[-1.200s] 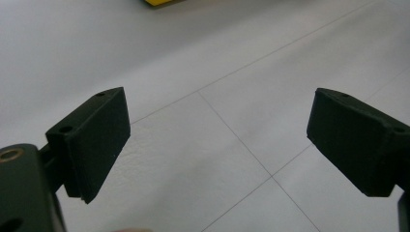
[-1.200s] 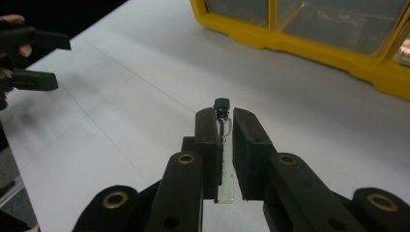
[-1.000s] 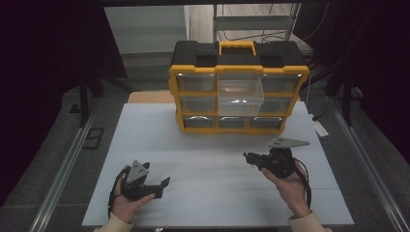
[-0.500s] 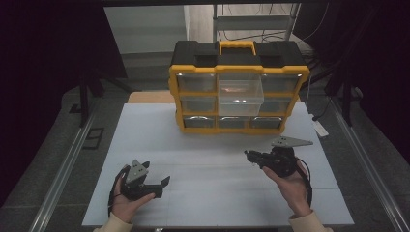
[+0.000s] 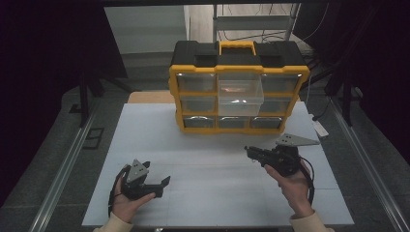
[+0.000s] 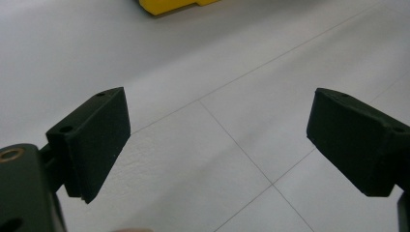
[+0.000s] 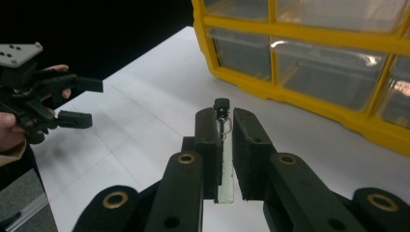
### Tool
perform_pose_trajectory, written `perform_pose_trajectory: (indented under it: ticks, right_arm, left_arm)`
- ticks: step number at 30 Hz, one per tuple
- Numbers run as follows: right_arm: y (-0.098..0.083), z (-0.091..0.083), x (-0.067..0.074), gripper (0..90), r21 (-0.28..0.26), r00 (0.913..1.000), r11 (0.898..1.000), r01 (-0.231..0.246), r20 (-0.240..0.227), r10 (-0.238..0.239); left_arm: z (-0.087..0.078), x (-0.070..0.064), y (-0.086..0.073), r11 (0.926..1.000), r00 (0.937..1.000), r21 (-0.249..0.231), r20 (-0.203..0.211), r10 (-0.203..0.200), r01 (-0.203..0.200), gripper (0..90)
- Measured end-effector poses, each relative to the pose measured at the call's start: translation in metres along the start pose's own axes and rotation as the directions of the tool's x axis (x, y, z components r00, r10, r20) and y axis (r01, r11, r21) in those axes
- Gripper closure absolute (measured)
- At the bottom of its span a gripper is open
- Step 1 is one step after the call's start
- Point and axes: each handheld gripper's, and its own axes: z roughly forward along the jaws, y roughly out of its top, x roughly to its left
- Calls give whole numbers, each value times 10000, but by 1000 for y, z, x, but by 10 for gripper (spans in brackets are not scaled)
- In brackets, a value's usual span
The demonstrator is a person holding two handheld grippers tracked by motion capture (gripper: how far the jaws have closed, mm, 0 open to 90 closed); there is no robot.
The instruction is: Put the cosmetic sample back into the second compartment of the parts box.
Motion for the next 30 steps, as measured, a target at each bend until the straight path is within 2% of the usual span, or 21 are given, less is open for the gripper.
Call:
perform_pose_trajectory:
  ticks: [12,20,30]
  right_arm:
    - [10,-8,3,815,-639,9997,9977,229,-9,-230]
    - [15,-12,6,815,-861,9995,9958,298,-20,-301]
    - [25,-20,9,815,-1335,9988,9899,472,-58,-484]
  left_arm:
    - [1,0,1,10000,10000,20,40,8,-8,88]
    - [1,0,1,10000,10000,40,67,59,-59,88]
    - [1,-1,1,10000,9999,50,87,80,-81,88]
